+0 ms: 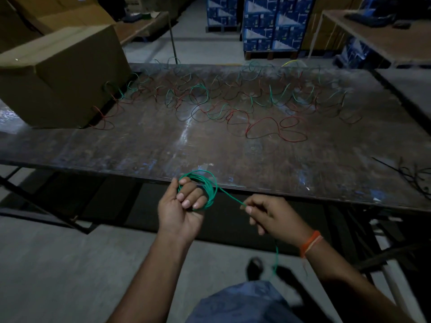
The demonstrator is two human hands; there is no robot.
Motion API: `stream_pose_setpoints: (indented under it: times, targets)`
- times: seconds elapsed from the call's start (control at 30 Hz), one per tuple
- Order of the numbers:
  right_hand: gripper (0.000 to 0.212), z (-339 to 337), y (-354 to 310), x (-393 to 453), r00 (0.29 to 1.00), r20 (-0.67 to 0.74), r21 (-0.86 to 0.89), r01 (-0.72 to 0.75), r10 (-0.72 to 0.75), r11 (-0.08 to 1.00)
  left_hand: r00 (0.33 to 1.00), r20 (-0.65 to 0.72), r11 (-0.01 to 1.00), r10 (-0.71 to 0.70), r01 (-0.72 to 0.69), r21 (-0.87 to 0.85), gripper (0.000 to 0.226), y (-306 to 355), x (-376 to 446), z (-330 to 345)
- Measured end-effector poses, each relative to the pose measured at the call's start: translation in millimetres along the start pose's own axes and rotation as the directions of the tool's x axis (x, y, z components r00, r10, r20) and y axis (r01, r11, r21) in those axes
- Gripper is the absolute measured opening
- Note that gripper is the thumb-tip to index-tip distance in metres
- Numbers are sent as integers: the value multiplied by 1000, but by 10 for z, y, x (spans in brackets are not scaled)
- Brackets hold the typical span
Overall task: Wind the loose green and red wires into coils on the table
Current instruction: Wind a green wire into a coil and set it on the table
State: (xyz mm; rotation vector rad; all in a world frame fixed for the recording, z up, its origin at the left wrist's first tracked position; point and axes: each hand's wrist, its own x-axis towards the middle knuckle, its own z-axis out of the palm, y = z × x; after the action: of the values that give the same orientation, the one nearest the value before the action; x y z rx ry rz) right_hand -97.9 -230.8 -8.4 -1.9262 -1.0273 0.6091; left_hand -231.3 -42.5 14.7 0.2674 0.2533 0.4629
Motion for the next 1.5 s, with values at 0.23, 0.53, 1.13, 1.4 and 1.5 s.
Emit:
stream_pose_setpoints:
  times: [0.23,0.53,1.13,1.4,1.5]
  targets:
    - [14,32,-311,-127,929,363,-436,96,77,895,931,-73,892,357,-317,324,31,80,100,-15]
    - [10,-137,-783,-72,921,385,-121,121,-65,985,907,135,575,400,-362,734,29,-84,-4,31]
    - [16,326,-458,114,928,364,-604,301,-80,738,973,19,830,232,-208,517,32,98,-23,70]
    - [20,-6,-1069,7,833,291,-444,553,-471,704,943,82,450,324,-230,863,40,-61,-57,-44]
    - [15,-89,-1167,91,833,234,-387,553,-501,738,960,94,421,263,-202,884,50,-40,-68,-67]
